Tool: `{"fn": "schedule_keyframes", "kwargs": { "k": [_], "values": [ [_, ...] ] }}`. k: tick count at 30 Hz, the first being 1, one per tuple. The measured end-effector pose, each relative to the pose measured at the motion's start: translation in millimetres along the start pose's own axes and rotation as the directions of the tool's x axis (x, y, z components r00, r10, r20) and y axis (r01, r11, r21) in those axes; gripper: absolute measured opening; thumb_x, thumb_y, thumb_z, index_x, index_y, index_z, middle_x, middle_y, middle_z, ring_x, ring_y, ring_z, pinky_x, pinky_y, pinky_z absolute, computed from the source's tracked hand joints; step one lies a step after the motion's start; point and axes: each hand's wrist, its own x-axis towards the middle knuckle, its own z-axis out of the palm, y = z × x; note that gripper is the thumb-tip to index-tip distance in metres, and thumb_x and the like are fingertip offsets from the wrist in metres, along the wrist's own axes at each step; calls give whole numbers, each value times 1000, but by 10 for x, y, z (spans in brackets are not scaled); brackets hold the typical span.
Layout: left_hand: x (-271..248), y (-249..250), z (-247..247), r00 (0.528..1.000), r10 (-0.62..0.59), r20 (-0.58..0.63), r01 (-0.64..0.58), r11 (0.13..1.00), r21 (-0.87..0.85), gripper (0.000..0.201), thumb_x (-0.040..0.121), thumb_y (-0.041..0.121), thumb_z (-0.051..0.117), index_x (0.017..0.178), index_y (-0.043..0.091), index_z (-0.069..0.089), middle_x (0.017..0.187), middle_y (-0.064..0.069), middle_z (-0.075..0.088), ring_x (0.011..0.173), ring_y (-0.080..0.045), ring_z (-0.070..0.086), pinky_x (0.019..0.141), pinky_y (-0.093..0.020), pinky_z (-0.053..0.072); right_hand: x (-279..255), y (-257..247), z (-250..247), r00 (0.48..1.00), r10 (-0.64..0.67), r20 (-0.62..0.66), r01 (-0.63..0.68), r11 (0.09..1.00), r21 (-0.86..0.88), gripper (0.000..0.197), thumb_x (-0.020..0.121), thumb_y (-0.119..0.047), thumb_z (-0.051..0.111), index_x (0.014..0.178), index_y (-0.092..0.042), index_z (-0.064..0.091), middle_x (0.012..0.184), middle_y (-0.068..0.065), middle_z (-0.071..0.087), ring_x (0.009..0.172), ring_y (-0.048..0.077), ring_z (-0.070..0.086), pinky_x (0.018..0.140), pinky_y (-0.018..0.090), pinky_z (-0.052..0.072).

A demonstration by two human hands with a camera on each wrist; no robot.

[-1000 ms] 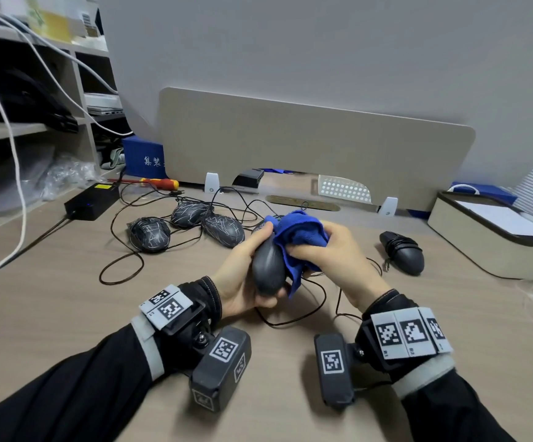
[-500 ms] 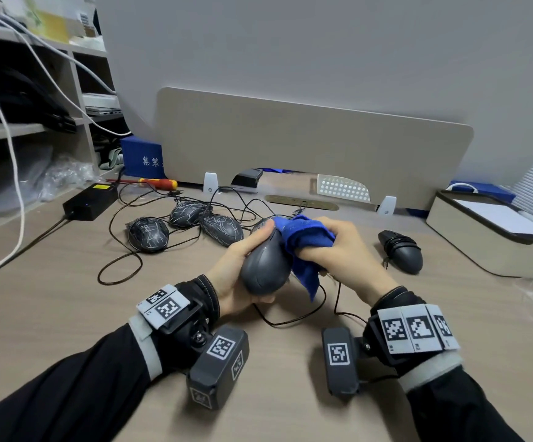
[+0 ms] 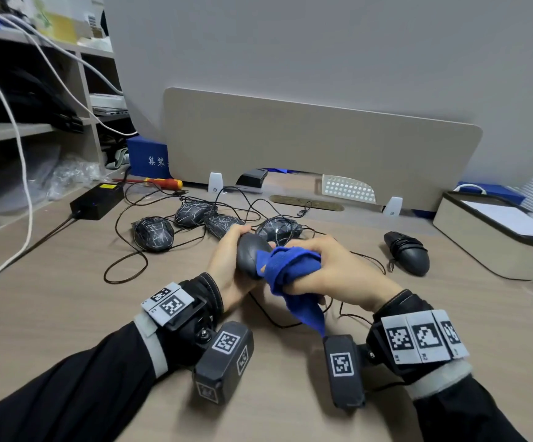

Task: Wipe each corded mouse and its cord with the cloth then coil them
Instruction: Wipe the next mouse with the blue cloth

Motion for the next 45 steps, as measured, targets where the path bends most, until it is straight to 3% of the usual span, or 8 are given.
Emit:
{"fn": "schedule_keyframes", "kwargs": {
  "k": [10, 14, 21, 27, 30, 34, 40, 45],
  "values": [
    [13, 10, 5, 996, 22, 84, -29, 997, 75, 27, 89, 41, 56, 99, 20, 70, 88, -8, 68, 70, -25, 62, 64, -31, 46, 90, 24, -9, 902, 64, -427, 54, 965, 258, 33, 86, 13, 60, 77, -18, 68, 56, -12, 64, 48, 3, 55, 45, 17, 41],
    [-10, -26, 45, 994, -9, 108, 8, 1000, 6, 51, 95, 47, 53, 139, 21, 56, 132, -10, 63, 120, -36, 58, 105, -45, 42, 107, 68, 33, 945, 60, -323, -3, 985, 174, 25, 83, 11, 65, 83, -14, 67, 63, -3, 62, 51, 9, 55, 45, 23, 42],
    [21, 12, -17, 997, -43, 61, 43, 999, 5, 49, 95, 55, 52, 131, 23, 61, 100, -14, 65, 95, -32, 61, 93, -42, 49, 43, 20, 157, 993, -96, 75, 90, 993, 71, 30, 78, 1, 75, 107, 5, 67, 102, 23, 60, 83, 45, 59, 64, 54, 51],
    [9, -65, 16, 988, -32, 148, 9, 989, 148, 55, 96, 40, 52, 138, 3, 54, 123, -26, 62, 99, -35, 63, 84, -39, 56, 88, 6, 81, 969, 15, -245, 36, 979, 202, 9, 85, 8, 69, 88, 0, 68, 64, 6, 56, 52, 15, 46, 44, 22, 37],
    [22, -80, 11, 987, -31, 158, 0, 982, 190, 50, 98, 38, 53, 134, 2, 58, 128, -22, 64, 117, -38, 61, 106, -44, 47, 117, 57, 41, 918, 82, -388, 19, 968, 251, 16, 85, 7, 67, 81, -8, 65, 60, -3, 59, 53, 11, 51, 45, 21, 39],
    [47, -107, -8, 992, -26, 120, 8, 989, 144, 54, 97, 42, 53, 133, 3, 57, 133, -24, 59, 121, -38, 57, 112, -49, 39, 81, 70, 31, 969, 29, -247, 16, 984, 179, 12, 85, 6, 69, 87, -5, 66, 63, -6, 57, 52, 11, 48, 45, 24, 38],
    [64, -33, 30, 999, -36, 24, 34, 997, 62, 40, 102, 49, 43, 124, 20, 59, 89, -17, 60, 73, -28, 62, 66, -32, 55, 35, -31, 175, 977, -124, 175, 125, 992, 1, 28, 82, -1, 77, 106, 9, 67, 100, 27, 61, 84, 18, 56, 69, 35, 49],
    [51, -65, 70, 999, -20, 42, 19, 1000, 15, 43, 102, 46, 45, 130, 18, 60, 90, -16, 59, 78, -28, 57, 75, -36, 49, 20, 1, 108, 982, -56, 181, 49, 998, 44, 35, 77, -13, 80, 106, 2, 70, 103, 35, 62, 86, 23, 55, 73, 45, 48]
  ]
}}
